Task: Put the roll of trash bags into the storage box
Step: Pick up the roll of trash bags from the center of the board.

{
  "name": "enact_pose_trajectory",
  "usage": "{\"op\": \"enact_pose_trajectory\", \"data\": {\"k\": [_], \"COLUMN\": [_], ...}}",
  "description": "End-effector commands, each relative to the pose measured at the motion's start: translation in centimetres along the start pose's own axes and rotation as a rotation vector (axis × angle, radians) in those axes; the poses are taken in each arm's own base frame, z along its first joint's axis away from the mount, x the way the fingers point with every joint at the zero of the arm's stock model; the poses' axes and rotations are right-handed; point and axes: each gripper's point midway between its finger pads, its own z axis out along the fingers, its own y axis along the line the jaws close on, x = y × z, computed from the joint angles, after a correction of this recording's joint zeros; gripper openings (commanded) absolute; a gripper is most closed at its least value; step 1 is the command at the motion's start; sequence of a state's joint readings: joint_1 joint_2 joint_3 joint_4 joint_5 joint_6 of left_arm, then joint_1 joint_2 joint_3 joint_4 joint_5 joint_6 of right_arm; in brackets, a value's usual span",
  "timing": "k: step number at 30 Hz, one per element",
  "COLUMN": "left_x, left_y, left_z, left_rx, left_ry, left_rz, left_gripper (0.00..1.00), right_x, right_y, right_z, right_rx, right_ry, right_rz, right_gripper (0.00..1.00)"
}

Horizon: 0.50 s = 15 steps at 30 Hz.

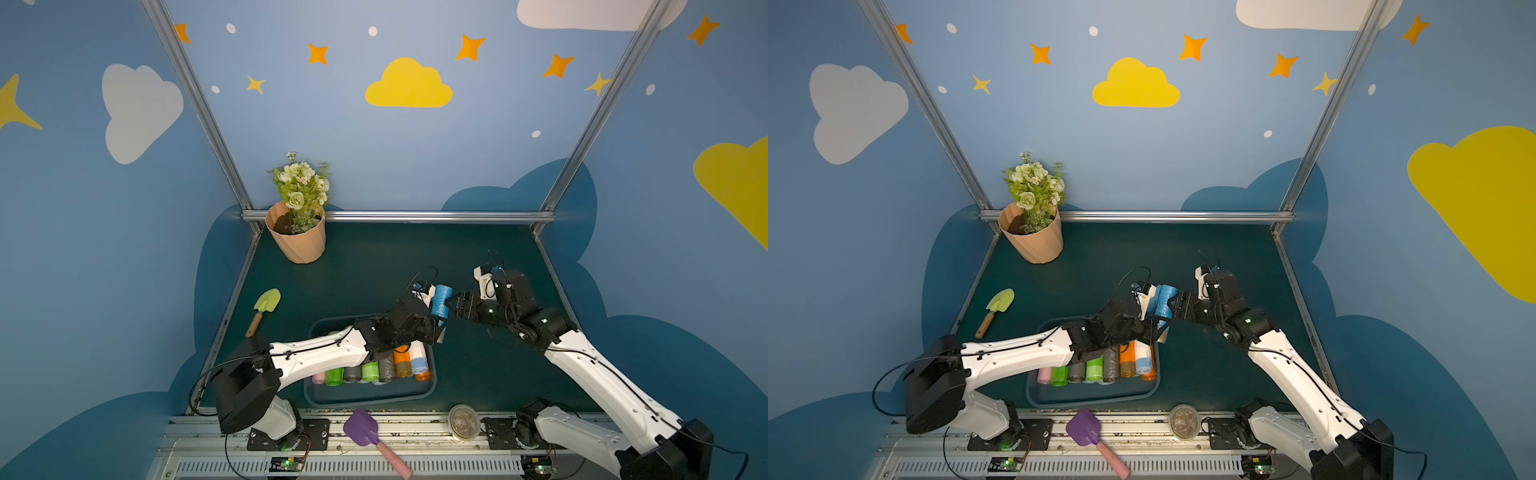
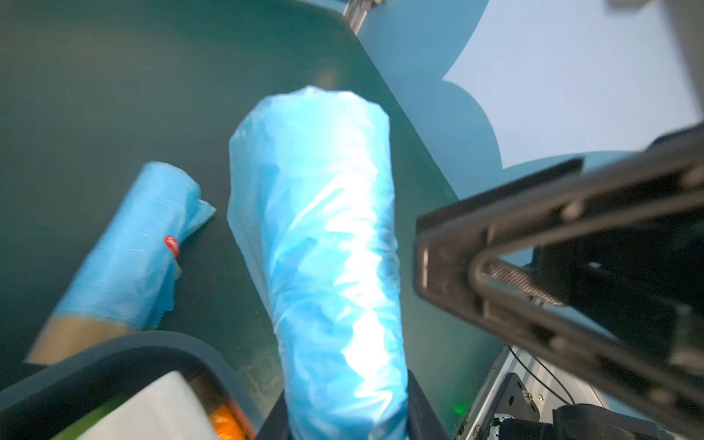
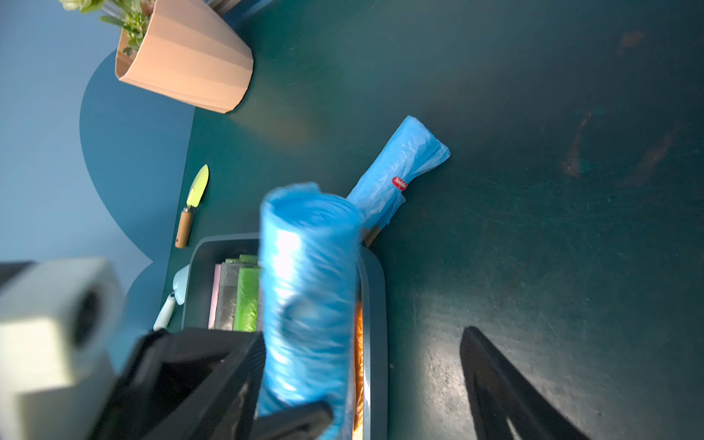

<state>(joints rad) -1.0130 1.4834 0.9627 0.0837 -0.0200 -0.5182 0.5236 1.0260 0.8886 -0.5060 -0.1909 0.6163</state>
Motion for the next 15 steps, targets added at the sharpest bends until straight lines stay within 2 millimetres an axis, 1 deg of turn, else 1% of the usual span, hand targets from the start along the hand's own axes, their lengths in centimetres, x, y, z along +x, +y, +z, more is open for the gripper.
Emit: {"op": "enact_pose_trajectory", "data": {"k": [1, 4, 7, 10, 13, 15], "left_x": [-0.6, -0.7, -0.6, -0.3, 0.6, 1.3], "left_y": [1.4, 2.1, 3.3, 5.1, 7.5, 9.2], "left_z": [-1.3, -2.3, -3.9, -6.1, -8.7, -10.6], "left_rx": [-0.052, -0.07, -0.114, -0.177, -0.252, -0.304], "left_ry": [-0.013, -0.016, -0.011, 0.0, 0.024, 0.026], "left_rz": [0.01, -0.001, -0.014, -0.028, -0.06, -0.1], "left_gripper": [0.35, 0.35, 0.35, 0.35, 0.35, 0.35], "right_x": [1.4, 1.6, 2.0, 2.8, 3.7, 4.4], "right_y": [0.7, 2.1, 4.0, 5.9, 7.8, 8.8], "right_z": [-0.4, -0.5, -0.6, -0.5, -0.2, 0.2], "right_rx": [-0.045, -0.1, -0.152, -0.203, -0.27, -0.296], "right_ry": [0.046, 0.058, 0.076, 0.092, 0.112, 0.133], "right_rz": [-0.065, -0.101, -0.143, -0.187, -0.221, -0.237], "right_gripper": [0.81, 0.82, 0.83, 0.84, 0.86, 0.86]}}
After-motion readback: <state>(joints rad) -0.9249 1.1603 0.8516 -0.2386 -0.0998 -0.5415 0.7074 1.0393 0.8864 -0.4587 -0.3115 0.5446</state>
